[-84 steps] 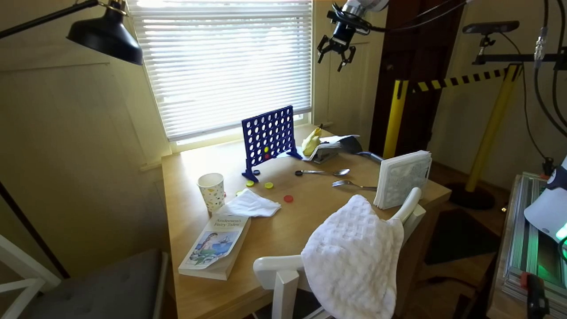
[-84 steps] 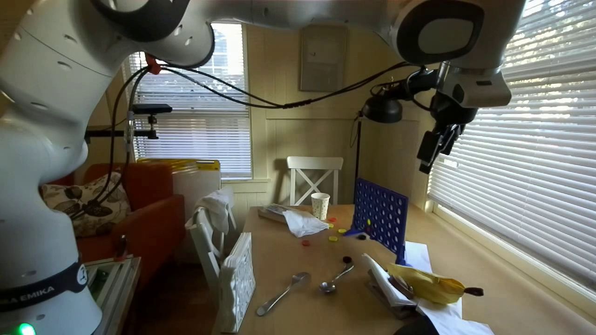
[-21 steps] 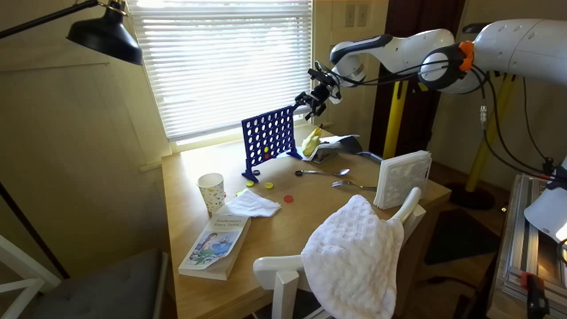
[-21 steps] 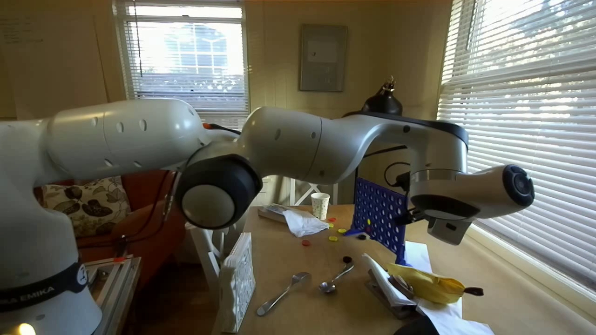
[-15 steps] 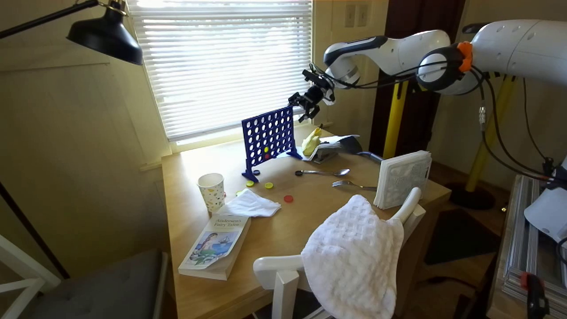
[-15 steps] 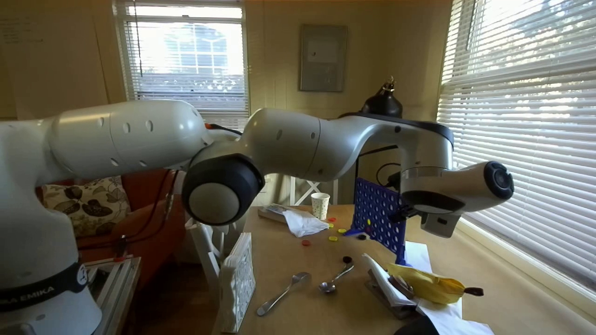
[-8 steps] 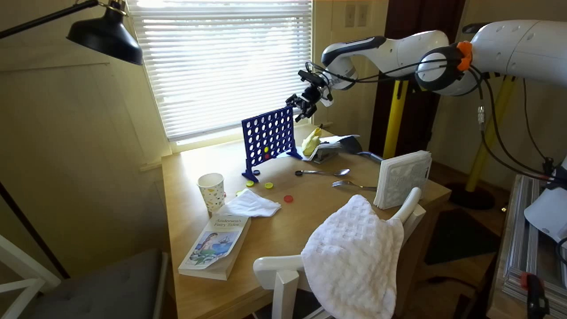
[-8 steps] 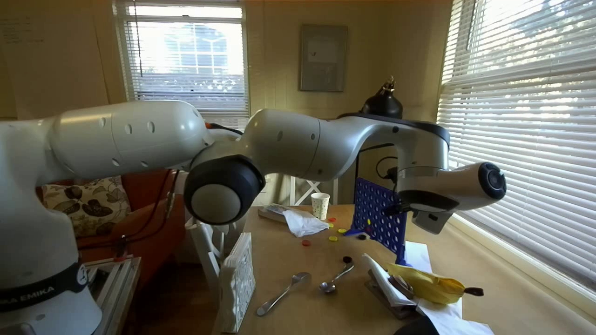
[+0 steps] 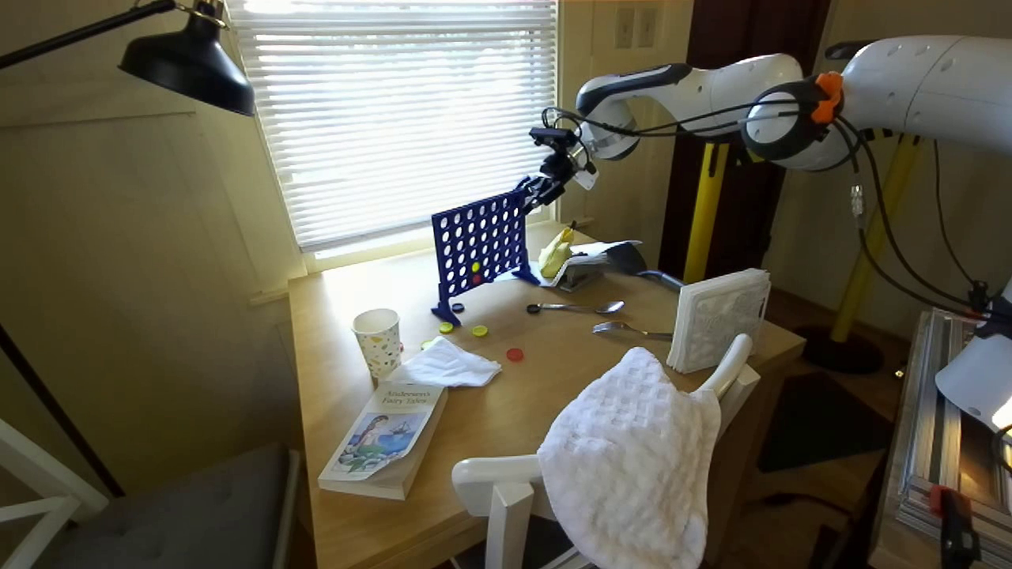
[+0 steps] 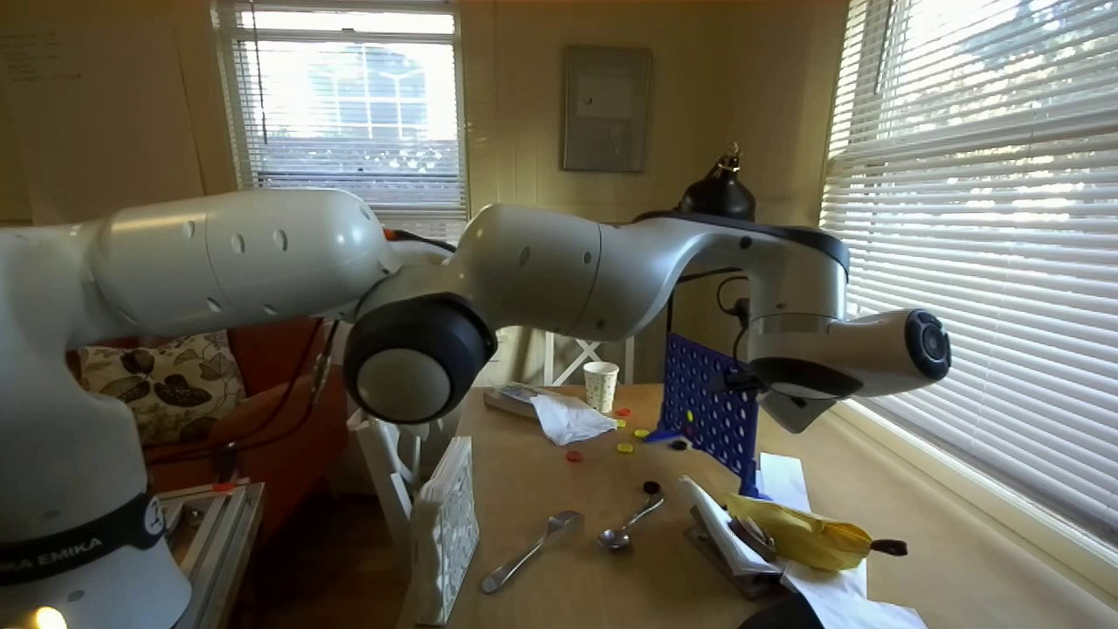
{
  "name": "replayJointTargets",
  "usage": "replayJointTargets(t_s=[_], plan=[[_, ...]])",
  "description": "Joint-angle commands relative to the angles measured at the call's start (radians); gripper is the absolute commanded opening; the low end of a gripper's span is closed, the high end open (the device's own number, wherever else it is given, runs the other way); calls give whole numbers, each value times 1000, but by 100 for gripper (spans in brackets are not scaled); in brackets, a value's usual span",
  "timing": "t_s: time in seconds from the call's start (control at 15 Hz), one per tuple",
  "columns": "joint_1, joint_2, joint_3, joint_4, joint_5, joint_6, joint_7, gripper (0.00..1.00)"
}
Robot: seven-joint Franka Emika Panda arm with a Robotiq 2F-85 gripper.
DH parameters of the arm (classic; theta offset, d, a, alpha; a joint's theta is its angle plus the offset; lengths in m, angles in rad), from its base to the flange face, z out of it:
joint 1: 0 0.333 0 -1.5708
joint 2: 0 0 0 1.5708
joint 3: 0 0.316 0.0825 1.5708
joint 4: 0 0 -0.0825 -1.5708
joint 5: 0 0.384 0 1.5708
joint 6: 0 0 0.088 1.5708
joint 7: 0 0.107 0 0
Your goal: Take out the items in the blue object
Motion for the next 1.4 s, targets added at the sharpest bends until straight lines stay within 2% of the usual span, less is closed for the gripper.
replayJointTargets(t_s=[0.0,0.27,0.4,0.53,0.67,0.8,0.93,1.33], plan=[[-3,19,11,28,27,-16,54,36],[-3,19,9,28,23,-25,82,8],[-5,20,11,29,24,-36,83,0],[-6,21,12,28,24,-44,83,4],[-8,17,17,25,24,-83,71,4],[-6,10,22,28,14,-172,-13,4],[10,-16,3,19,-12,-206,-102,4],[86,-67,-64,11,-105,-71,-284,4]])
